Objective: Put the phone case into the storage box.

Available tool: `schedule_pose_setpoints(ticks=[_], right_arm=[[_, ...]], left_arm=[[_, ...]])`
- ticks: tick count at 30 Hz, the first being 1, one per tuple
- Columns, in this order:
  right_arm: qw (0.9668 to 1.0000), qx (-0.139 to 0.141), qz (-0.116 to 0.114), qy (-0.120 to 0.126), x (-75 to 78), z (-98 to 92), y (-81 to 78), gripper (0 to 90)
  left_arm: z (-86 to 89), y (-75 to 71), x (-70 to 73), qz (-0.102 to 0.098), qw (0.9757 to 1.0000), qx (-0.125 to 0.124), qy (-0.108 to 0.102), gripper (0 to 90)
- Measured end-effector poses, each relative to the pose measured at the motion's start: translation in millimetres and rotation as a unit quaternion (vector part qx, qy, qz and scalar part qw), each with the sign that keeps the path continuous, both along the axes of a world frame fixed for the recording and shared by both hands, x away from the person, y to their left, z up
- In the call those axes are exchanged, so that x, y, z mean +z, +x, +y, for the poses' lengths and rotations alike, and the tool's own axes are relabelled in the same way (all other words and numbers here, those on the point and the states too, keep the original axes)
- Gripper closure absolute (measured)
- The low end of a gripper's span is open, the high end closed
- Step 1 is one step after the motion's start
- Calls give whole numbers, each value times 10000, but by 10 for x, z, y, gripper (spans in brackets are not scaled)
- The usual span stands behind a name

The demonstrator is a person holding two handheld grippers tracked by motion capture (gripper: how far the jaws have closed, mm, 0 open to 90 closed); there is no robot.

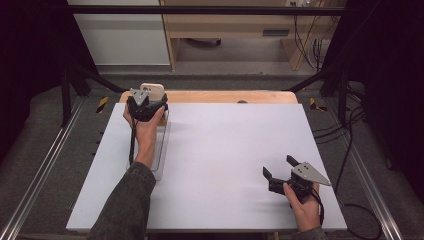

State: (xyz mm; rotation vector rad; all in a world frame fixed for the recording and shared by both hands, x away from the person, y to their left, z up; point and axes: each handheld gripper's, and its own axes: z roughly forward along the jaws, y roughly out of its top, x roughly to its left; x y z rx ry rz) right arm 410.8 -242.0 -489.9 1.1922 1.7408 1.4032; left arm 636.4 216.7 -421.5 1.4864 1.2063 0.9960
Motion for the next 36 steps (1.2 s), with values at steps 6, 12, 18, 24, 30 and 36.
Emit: schedule_pose_setpoints(ticks=[6,12,18,24,30,36], right_arm=[[10000,-1,4,4,-2,0,1,44],[10000,5,-1,-4,-3,0,1,44],[10000,10,-1,-6,-3,2,1,44],[10000,4,2,5,0,0,-1,44],[10000,22,-1,-5,-1,6,-2,44],[10000,22,5,-5,-1,7,-3,44]], left_arm=[[2,2,-21,16,10000,8,-15,112],[-3,5,-27,24,10000,2,-42,112],[-4,3,-36,46,10000,-11,-25,112],[-4,-2,-55,62,10000,-1,-35,112],[6,-11,-64,91,9999,-3,-54,112],[3,-11,-71,106,9999,-6,-47,112]])
